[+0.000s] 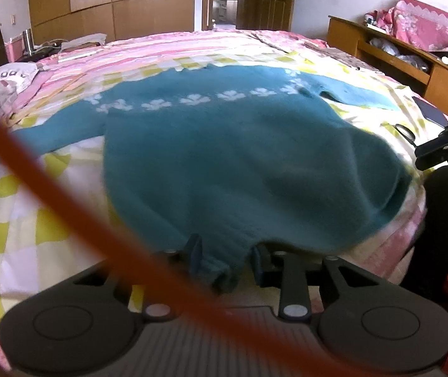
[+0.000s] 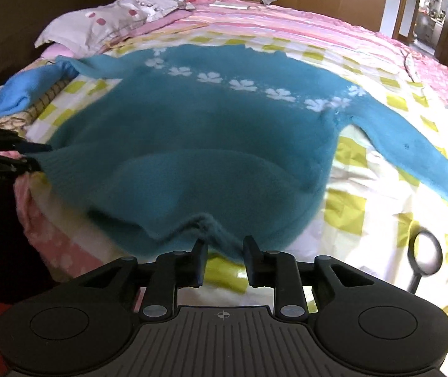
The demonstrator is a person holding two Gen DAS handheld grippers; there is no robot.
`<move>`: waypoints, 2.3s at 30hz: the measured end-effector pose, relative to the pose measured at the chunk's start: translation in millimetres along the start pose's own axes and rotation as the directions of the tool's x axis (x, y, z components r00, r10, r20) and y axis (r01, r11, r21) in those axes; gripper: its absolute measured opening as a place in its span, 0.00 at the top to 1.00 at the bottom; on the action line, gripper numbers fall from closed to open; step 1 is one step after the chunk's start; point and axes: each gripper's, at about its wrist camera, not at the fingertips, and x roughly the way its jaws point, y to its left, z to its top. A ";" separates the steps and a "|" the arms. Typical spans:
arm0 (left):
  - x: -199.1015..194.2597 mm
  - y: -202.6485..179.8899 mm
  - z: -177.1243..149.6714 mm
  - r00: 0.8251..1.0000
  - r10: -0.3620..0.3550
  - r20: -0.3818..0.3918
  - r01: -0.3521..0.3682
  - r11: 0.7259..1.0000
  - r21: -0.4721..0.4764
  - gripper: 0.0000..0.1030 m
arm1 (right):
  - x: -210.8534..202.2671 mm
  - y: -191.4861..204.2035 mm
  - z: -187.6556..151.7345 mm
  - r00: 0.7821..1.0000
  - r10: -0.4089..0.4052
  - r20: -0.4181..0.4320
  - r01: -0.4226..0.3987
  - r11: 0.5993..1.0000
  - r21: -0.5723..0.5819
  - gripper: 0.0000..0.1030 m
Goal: Fold small clothes
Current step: 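Smooth the sweater body flat on the bed with both grippers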
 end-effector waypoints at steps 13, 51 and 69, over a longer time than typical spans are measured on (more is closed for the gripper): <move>-24.2 2.2 11.2 0.998 -0.005 0.062 0.010 0.997 -0.078 0.51 | 15.7 17.1 11.2 0.990 0.078 0.113 -0.085 0.994 0.064 0.70; 75.9 -50.1 55.2 0.999 -0.046 -0.024 0.045 0.999 -0.029 0.51 | 43.4 -72.6 -8.4 0.995 -0.084 0.057 0.052 0.903 0.427 0.71; 145.4 -114.9 91.2 0.995 -0.028 -0.096 0.037 0.995 0.088 0.48 | 63.8 -172.9 -9.2 0.951 -0.225 0.213 0.002 0.691 0.723 0.70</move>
